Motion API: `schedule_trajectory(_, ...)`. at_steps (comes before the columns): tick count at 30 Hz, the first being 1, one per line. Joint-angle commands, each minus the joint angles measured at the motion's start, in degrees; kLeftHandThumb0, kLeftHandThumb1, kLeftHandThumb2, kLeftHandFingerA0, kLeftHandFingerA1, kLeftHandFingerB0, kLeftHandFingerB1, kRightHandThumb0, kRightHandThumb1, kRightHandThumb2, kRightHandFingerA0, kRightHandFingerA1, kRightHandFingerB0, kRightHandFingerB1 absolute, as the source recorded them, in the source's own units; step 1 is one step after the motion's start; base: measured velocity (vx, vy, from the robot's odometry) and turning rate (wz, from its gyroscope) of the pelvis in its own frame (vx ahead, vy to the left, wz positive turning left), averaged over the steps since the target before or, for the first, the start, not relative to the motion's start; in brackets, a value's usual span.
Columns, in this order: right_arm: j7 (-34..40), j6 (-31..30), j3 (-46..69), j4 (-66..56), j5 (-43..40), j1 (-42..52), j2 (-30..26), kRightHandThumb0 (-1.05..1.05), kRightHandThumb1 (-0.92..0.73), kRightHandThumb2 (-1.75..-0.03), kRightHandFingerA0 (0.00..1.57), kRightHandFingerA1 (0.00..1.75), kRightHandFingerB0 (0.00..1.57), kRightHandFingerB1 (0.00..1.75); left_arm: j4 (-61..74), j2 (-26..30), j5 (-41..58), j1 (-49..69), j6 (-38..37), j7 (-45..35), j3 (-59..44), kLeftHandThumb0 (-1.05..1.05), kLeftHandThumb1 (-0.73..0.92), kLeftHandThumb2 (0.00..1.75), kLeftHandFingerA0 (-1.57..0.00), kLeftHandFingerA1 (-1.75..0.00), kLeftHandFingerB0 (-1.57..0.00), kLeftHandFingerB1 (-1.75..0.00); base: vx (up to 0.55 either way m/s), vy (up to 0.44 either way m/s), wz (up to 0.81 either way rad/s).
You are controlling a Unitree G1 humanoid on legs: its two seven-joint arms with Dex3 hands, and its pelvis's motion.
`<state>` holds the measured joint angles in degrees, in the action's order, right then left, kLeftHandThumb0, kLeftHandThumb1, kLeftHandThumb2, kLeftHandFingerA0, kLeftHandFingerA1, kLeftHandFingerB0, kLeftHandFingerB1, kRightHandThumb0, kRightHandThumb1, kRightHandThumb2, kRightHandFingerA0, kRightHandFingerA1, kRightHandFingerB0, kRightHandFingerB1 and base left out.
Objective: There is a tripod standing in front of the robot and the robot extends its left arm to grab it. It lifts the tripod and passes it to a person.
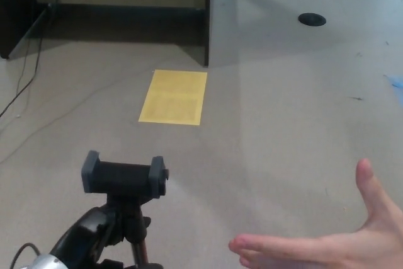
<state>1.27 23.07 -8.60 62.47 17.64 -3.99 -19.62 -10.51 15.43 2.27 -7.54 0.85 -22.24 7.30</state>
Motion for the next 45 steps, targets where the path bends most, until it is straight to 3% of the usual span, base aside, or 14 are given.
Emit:
schedule_trajectory(1,-0.6,-1.1,0.2,1.0,-0.1,-2.4,-1.3,-0.31,-0.68,-0.6,0.69,0.42,0.33,0.32,-2.7,1.1,-1.2,-2.8,1.7,-0.7,-0.3,-0.34,0.35,0.61,-0.14,-0.41,-0.07,-0.22,0.0,0.0,0.0)
schedule_trajectory(9,-0.3,0.4,0.0,1.4,-0.1,-0.2,-0.8,-0.41,-0.55,-0.77,0.63,0.54,0.28,0.42,-3.0,-3.2,-0.6,-2.7,2.7,0.6,0.8,-0.39,0.34,0.62,-0.16,-0.42,-0.06,-0.2,0.0,0.0,0.0)
schedule_trajectory(11,-0.1,0.0,0.0,1.4,-0.1,-0.2,-0.7,-0.31,-0.67,-0.6,0.68,0.42,0.34,0.32,-2.7,-3.7,-0.4,-2.8,3.3,0.4,0.9,-0.34,0.41,0.54,-0.21,-0.36,-0.05,-0.21,0.0,0.0,0.0)
schedule_trajectory(12,-0.1,-0.2,-0.3,1.3,0.2,-0.2,-0.8,-0.32,-0.68,-0.61,0.69,0.42,0.34,0.32,-1.9,-4.5,0.5,-2.7,5.0,0.3,0.7,-0.22,0.29,0.83,-0.02,-0.48,0.0,-0.48,0.0,0.0,0.0)
schedule_trajectory(13,-0.3,-0.1,-0.2,1.0,0.2,-0.1,-1.1,-0.41,-0.55,-0.78,0.63,0.54,0.29,0.42,-1.8,-4.8,0.4,-2.6,5.1,0.4,0.8,-0.23,0.29,0.83,-0.02,-0.48,0.0,-0.48,0.0,0.0,0.0)
schedule_trajectory(18,-0.8,0.0,0.0,0.4,-0.2,0.2,-1.2,-0.33,-0.68,-0.6,0.71,0.42,0.35,0.32,-1.1,-5.3,-0.9,-2.3,4.3,0.6,1.9,-0.25,0.29,0.83,-0.04,-0.48,0.0,-0.48,0.0,0.0,0.0)
schedule_trajectory(24,-0.4,0.1,-0.3,0.3,0.2,0.8,-1.2,-0.42,-0.54,-0.78,0.66,0.55,0.29,0.42,0.3,-5.6,-0.7,-1.5,4.2,0.1,3.2,-0.26,0.34,0.87,-0.06,-0.48,0.0,-0.48,0.0,0.0,0.0)
schedule_trajectory(25,-0.3,-0.3,-0.5,0.0,0.5,0.5,-1.3,-0.42,-0.54,-0.79,0.68,0.56,0.29,0.43,0.3,-5.7,-1.3,-1.5,3.2,0.6,3.6,-0.49,0.48,0.68,-0.36,-0.47,-0.08,-0.29,0.0,0.0,0.0)
schedule_trajectory(30,-0.6,-0.2,-0.4,0.3,0.3,0.0,-1.3,-0.42,-0.55,-0.78,0.63,0.54,0.31,0.43,-0.6,-7.3,-1.4,-0.7,-0.3,2.4,3.2,-0.23,0.82,0.63,-1.13,-0.7,-0.52,-0.39,0.0,0.0,0.0)
schedule_trajectory(32,-1.1,-0.5,-0.3,0.4,0.0,-0.2,-1.3,-0.42,-0.56,-0.79,0.62,0.54,0.3,0.43,-0.9,-8.0,-1.7,-0.2,-2.8,3.3,2.8,-0.11,0.84,0.64,-1.05,-1.15,-0.76,-0.51,0.0,0.0,0.0)
schedule_trajectory(35,-1.3,-0.3,-0.2,0.8,-0.1,-0.4,-1.3,-0.34,-0.68,-0.6,0.72,0.45,0.38,0.33,-1.8,-9.6,-2.1,0.1,-5.3,5.6,1.8,-0.07,0.83,0.71,-0.96,-1.26,-0.82,-0.76,0.0,0.0,0.0)
schedule_trajectory(38,-1.7,-0.4,-0.2,0.8,-0.2,-0.5,-1.4,-0.44,-0.56,-0.8,0.64,0.55,0.34,0.44,-1.4,-11.7,-1.1,0.6,-5.3,7.2,0.2,-0.07,0.84,0.77,-0.9,-1.28,-0.7,-1.04,0.0,0.0,0.0)
schedule_trajectory(40,-1.8,-0.6,-0.4,0.4,0.1,-0.5,-1.6,-0.35,-0.68,-0.62,0.72,0.44,0.4,0.34,-0.6,-12.7,-0.7,0.7,-4.2,8.0,-0.7,-0.06,0.83,0.76,-0.89,-1.28,-0.69,-1.03,0.0,0.0,0.0)
schedule_trajectory(45,-2.0,-0.8,-0.4,0.0,0.0,0.0,-1.7,-0.44,-0.56,-0.81,0.63,0.55,0.35,0.45,0.8,-13.9,-1.2,0.9,-5.8,8.7,-1.3,-0.04,0.81,0.78,-0.94,-1.23,-0.73,-0.98,0.0,0.0,0.0)
